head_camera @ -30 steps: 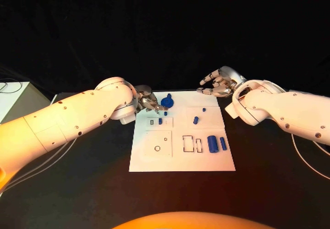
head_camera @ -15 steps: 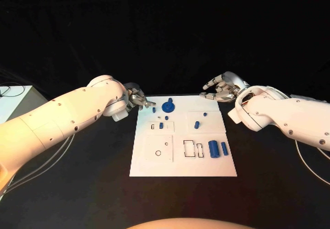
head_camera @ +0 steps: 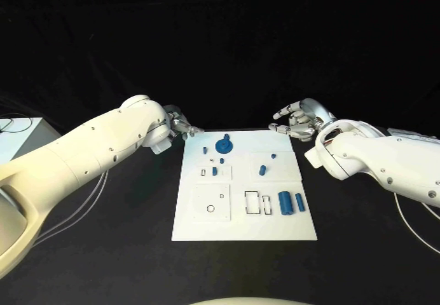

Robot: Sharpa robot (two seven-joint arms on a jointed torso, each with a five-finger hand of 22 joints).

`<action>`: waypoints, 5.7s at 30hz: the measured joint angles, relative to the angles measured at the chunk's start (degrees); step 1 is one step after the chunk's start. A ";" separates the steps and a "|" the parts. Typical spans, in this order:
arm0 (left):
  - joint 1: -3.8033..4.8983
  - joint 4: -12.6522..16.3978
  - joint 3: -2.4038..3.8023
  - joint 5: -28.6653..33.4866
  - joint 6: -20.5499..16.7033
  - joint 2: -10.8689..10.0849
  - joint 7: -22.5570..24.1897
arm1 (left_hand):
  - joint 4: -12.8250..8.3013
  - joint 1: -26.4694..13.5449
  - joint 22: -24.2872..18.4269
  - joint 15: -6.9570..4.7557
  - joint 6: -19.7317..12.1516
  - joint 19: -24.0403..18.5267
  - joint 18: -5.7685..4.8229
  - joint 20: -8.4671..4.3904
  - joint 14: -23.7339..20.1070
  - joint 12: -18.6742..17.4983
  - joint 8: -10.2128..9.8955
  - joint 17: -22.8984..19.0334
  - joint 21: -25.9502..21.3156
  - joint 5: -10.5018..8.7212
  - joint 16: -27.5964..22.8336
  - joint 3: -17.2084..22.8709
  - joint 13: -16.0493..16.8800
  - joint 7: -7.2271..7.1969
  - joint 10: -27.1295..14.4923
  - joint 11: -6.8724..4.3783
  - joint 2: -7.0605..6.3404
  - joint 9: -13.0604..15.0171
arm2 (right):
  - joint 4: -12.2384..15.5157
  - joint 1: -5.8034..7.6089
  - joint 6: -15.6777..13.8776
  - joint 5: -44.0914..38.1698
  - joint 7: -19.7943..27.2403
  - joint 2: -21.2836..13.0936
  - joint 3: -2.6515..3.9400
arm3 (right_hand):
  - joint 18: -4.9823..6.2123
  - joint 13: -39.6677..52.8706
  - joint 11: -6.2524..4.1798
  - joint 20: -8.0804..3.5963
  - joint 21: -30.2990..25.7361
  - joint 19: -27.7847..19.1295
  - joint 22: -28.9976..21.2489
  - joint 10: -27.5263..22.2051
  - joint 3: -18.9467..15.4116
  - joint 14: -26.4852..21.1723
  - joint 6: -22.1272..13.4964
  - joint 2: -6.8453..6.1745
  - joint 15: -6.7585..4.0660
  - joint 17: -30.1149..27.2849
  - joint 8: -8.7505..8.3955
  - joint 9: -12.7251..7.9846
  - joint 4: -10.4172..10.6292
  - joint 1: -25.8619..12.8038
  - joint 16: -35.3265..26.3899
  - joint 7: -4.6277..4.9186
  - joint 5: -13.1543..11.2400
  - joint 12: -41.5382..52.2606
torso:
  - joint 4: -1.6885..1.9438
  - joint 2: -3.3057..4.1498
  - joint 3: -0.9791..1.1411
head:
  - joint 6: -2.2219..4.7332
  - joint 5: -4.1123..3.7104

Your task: Assemble the parts on the task board

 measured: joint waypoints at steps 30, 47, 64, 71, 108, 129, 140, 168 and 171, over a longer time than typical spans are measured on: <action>0.57 -6.04 -4.38 0.17 2.96 4.62 2.50 | 0.00 1.01 0.86 1.15 -0.57 -0.22 0.00 1.43 -0.08 0.04 -3.56 0.00 -0.19 0.00 0.01 -0.62 -0.49 1.45 -1.41 1.23 -0.21 -5.88 | -1.47 0.63 -5.59 9.88 7.67 0.96 0.07 | 5.19 -58.48 3.41 5.11 -61.72 -13.86 -51.27 -8.80 9.89 -17.45 -1.67 -2.85 4.97 -35.95 1.99 0.87 -0.46 -2.06 -60.52 2.76 0.80 -57.35 | -0.07 1.02 -0.18 | 0.54 -0.08; 0.59 -5.20 -4.52 0.66 5.07 4.57 2.32 | -0.10 1.92 1.00 1.14 2.09 0.20 0.00 1.01 -0.08 0.33 -1.42 0.00 0.23 0.00 0.23 0.13 -0.82 0.21 -0.58 0.40 0.70 -5.93 | -2.08 0.65 -5.70 11.65 8.84 1.50 0.08 | 5.19 -60.98 3.60 5.40 -61.77 -14.59 -54.76 -8.60 9.93 -17.64 -2.10 -3.07 5.17 -37.99 1.99 0.68 -0.51 -1.84 -63.18 3.19 0.80 -58.05 | 0.04 0.95 -0.13 | 0.20 -0.07; 0.58 -4.71 -4.55 0.80 5.60 4.53 1.95 | -0.37 4.58 1.04 0.31 2.30 0.61 0.00 0.60 -0.07 0.33 0.79 0.00 0.23 0.00 0.45 5.72 -1.41 0.00 -0.39 -0.23 1.50 -3.99 | -2.24 0.65 -5.70 11.91 8.84 1.67 0.08 | 5.19 -61.56 3.81 5.60 -61.77 -14.79 -55.63 -8.80 9.93 -17.84 -2.32 -3.07 5.38 -38.41 1.99 0.62 -0.50 -1.84 -63.84 3.39 1.02 -58.28 | -0.02 0.98 -0.10 | 0.06 -0.07; 0.58 -4.97 -4.56 0.87 5.61 4.65 1.81 | -0.47 5.39 1.04 0.31 2.07 0.61 0.00 0.60 -0.07 0.33 1.46 0.00 0.22 0.00 0.45 8.30 -1.55 -0.22 -0.18 -0.43 1.29 -3.34 | -2.26 0.65 -5.69 11.95 8.82 1.75 0.08 | 5.19 -61.63 3.81 5.60 -61.77 -14.79 -55.75 -8.80 9.93 -17.84 -2.32 -3.07 5.38 -38.48 1.99 0.57 -0.51 -1.84 -64.02 3.39 1.02 -58.48 | 0.00 1.01 -0.10 | -0.04 -0.08; 0.61 -3.91 -5.05 3.84 6.20 3.65 1.86 | -5.55 3.07 1.01 -0.09 0.72 0.88 0.00 -0.10 -0.07 1.07 5.31 0.00 0.87 9.49 0.67 25.95 -0.28 -0.43 2.03 -0.93 -1.52 -1.71 | -2.19 0.64 -5.64 12.41 8.80 1.72 0.08 | 5.18 -62.06 4.02 5.81 -61.77 -14.99 -56.43 -9.01 9.93 -17.84 -2.53 -3.07 5.37 -38.80 1.99 0.57 -0.51 -1.84 -64.41 3.57 1.59 -58.49 | 0.04 0.92 -0.13 | -0.13 0.11; 0.53 13.56 -5.10 8.31 0.86 -6.53 0.73 | -7.15 -1.30 1.01 -1.33 3.34 2.46 0.00 -1.25 -0.07 5.83 6.75 0.00 2.00 21.67 0.90 25.79 6.76 -1.45 6.95 -2.31 -3.40 1.94 | -2.55 0.54 -5.44 13.14 8.95 0.81 0.06 | 5.18 -62.75 4.35 6.22 -61.77 -15.40 -57.52 -9.34 9.93 -18.05 -2.72 -3.07 5.59 -39.37 1.99 0.44 -0.51 -1.84 -65.39 3.58 1.82 -58.90 | 0.55 0.35 -0.35 | -0.31 0.53; -0.22 19.18 -7.03 7.00 -2.23 -9.42 -0.08 | -7.55 -1.68 1.00 -1.33 3.73 2.46 0.00 -1.25 -0.07 6.20 6.76 0.00 1.99 22.34 0.90 26.19 7.49 -1.44 7.21 -2.44 -3.78 2.85 | -3.05 0.44 -4.91 14.08 9.66 0.66 0.03 | 5.18 -63.47 4.73 6.22 -61.77 -16.02 -58.63 -9.73 9.93 -18.46 -3.10 -3.07 5.99 -39.92 1.99 0.39 -0.51 -1.84 -66.12 3.55 1.82 -58.94 | 0.94 -0.27 -0.60 | -0.88 0.74; -3.90 21.80 -9.67 1.91 -4.51 -9.36 -0.64 | -7.55 -1.81 0.99 -1.52 3.74 2.45 0.00 -1.24 -0.28 6.20 6.97 0.00 1.99 22.57 0.90 26.19 7.64 -1.45 7.21 -2.43 -3.92 3.96 | -3.19 0.25 -4.61 14.58 10.09 0.66 0.02 | 5.18 -63.76 4.73 6.42 -61.77 -16.22 -58.99 -9.72 9.77 -18.66 -3.10 -3.07 6.20 -40.11 1.99 0.39 -0.67 -1.84 -66.50 3.55 1.81 -59.16 | 1.03 -0.34 -0.60 | -1.99 0.77; -3.92 21.74 -9.66 1.30 -4.64 -9.22 -0.64 | -7.55 -1.81 0.99 -1.52 3.75 2.45 0.00 -1.24 -0.28 6.43 6.96 0.00 1.99 22.75 0.90 26.19 7.63 -1.46 7.21 -2.42 -3.92 3.95 | -3.17 0.25 -4.59 14.59 10.09 0.65 0.02 | 5.19 -63.76 4.85 6.42 -61.77 -16.22 -58.99 -9.84 9.77 -18.66 -3.10 -3.07 6.20 -40.11 1.99 0.39 -0.67 -1.84 -66.50 3.54 1.81 -59.16 | 1.04 -0.34 -0.60 | -2.15 0.72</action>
